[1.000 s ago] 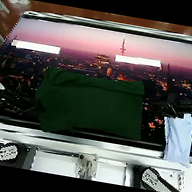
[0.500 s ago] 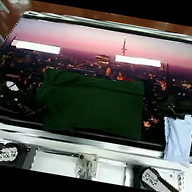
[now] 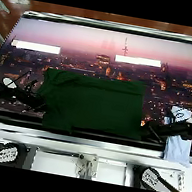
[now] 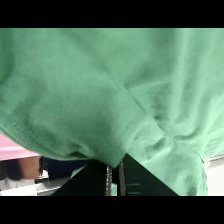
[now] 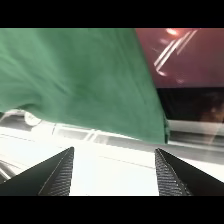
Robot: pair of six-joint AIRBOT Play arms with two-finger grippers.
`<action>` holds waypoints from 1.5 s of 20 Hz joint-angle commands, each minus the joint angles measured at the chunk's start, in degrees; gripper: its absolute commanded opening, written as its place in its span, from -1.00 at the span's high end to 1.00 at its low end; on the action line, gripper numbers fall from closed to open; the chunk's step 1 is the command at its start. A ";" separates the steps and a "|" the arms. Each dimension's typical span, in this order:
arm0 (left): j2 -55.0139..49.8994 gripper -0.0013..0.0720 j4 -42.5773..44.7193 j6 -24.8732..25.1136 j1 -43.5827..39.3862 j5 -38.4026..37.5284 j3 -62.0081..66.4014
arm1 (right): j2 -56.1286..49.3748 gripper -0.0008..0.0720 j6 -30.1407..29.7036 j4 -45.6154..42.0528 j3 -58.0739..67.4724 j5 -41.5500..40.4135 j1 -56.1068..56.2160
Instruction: Fold the shirts.
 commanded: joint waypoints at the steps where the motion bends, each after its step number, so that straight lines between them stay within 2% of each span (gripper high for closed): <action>1: 1.18 0.85 -0.04 0.42 -0.02 -0.44 0.09 | 0.02 -0.72 0.42 1.20 -5.55 -5.09 0.02; 5: 1.81 0.85 -0.04 0.44 -0.02 -0.55 0.33 | 0.02 -0.72 0.87 6.01 -8.15 -11.98 1.62; 10: 2.36 0.85 -0.07 0.83 -0.02 -0.81 1.75 | 0.02 -0.72 7.87 5.25 -8.46 -22.62 10.73; 11: 2.36 0.85 -0.04 0.85 -0.02 -0.98 2.36 | 0.02 -0.56 9.25 5.38 -8.46 -24.20 11.87; 13: 2.36 0.85 -0.04 0.85 -0.02 -1.20 3.82 | 0.02 0.73 9.44 5.77 -8.46 -25.07 12.76; 14: 2.36 0.85 -0.02 0.85 -0.02 -1.25 4.74 | 0.04 0.81 9.18 6.67 -8.44 -25.00 12.74; 18: 4.39 0.86 0.02 2.34 0.04 -1.38 11.58 | 2.51 0.81 0.81 8.63 -3.32 -17.05 12.72; 21: 10.27 0.86 -0.04 2.05 0.02 -1.38 22.71 | 11.56 0.81 -3.28 10.67 7.58 -14.36 12.72; 23: 16.09 0.86 0.22 0.92 0.04 0.74 34.12 | 18.51 0.81 -3.30 10.97 18.23 -16.94 12.72; 25: 21.59 0.86 0.17 -1.60 0.04 6.58 46.49 | 24.48 0.81 -2.84 10.71 31.41 -21.33 12.72; 28: 27.89 0.86 0.17 -4.17 0.04 14.25 63.54 | 29.99 0.81 0.46 9.27 51.28 -23.21 12.72; 30: 31.04 0.86 0.46 -4.17 0.04 15.58 71.58 | 32.28 0.81 4.44 5.18 61.29 -23.17 12.72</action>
